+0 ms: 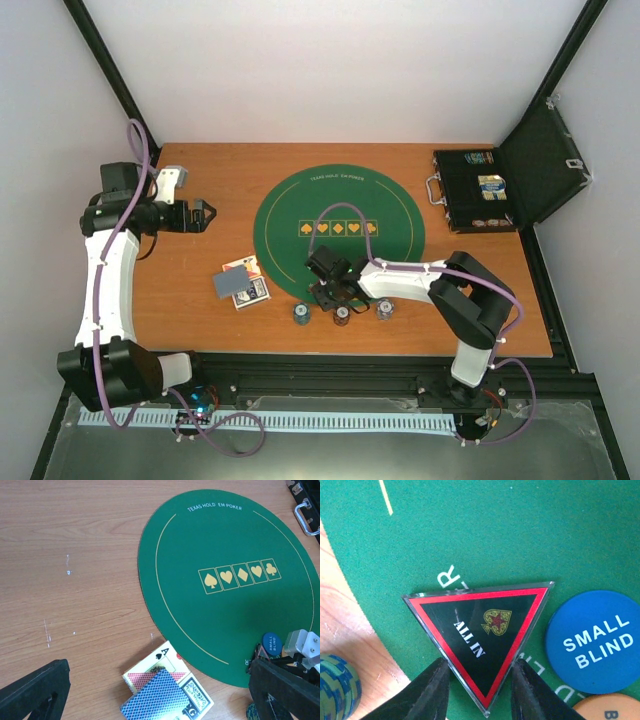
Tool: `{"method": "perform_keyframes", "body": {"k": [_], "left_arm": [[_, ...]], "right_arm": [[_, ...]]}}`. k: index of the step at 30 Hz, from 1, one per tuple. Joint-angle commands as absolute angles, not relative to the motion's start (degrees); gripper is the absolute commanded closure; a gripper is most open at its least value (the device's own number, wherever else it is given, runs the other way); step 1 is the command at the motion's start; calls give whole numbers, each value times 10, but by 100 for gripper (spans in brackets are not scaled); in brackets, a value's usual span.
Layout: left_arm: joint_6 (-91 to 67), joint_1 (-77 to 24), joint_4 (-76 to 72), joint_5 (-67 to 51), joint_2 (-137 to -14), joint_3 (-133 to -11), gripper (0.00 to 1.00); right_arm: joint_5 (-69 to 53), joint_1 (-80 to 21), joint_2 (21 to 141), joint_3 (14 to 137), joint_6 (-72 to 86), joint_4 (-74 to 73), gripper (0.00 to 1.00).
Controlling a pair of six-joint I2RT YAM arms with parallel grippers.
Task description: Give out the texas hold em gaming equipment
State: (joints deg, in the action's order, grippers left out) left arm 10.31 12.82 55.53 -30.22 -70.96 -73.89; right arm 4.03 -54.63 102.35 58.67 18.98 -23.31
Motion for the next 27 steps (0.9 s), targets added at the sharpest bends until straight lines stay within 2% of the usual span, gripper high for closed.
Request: {"method": "perform_keyframes", "body": {"k": [1,9,18,27], "left_arm": [[100,131,565,-315,-705,-765,0],[105,131,570,-318,-704,-763,0],[141,131,599,-340,-707,-775,0],[180,132,680,-306,-766,-840,0]], "right_arm": [[43,-552,1038,588,197,-230,68],[61,-552,1083,643,193,-233,73],[51,-519,1192,782,160,-254,74],[40,-490,1310,965,143,-297,72]]}}
